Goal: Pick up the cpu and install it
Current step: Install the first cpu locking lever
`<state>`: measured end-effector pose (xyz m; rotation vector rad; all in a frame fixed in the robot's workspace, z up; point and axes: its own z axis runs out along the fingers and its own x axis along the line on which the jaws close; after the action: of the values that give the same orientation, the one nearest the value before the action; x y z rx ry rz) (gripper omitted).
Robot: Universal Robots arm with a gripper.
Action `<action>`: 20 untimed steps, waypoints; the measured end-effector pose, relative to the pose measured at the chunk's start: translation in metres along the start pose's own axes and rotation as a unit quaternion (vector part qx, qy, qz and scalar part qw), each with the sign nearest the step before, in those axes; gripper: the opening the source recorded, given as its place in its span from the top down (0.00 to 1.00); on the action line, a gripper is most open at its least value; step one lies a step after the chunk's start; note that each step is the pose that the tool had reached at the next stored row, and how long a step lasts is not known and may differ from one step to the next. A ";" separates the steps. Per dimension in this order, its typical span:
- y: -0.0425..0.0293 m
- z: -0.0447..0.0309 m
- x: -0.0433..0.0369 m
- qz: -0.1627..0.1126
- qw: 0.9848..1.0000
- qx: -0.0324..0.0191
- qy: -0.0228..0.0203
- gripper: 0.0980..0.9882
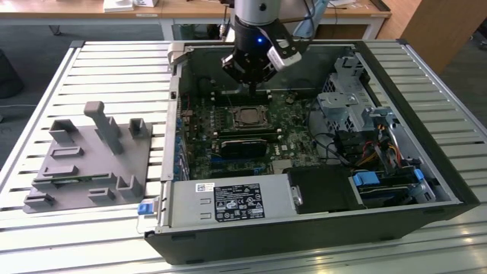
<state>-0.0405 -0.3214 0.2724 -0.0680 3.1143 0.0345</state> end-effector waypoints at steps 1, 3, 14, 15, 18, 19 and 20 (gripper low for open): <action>0.0000 0.0001 0.0000 -0.009 1.000 0.000 0.000 0.99; 0.0000 0.0001 0.0000 -0.027 1.000 -0.001 0.001 0.99; 0.0006 0.0000 0.0126 -0.038 0.999 -0.001 0.001 0.99; 0.0006 0.0001 0.0136 -0.038 0.999 -0.001 0.001 0.99; 0.0007 0.0003 0.0171 -0.038 0.999 -0.001 0.001 0.99; 0.0008 0.0003 0.0183 -0.038 0.999 -0.001 0.001 0.99; 0.0008 0.0004 0.0197 -0.038 0.999 -0.001 0.001 0.99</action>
<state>-0.0602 -0.3214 0.2715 -0.1876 3.1102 0.0366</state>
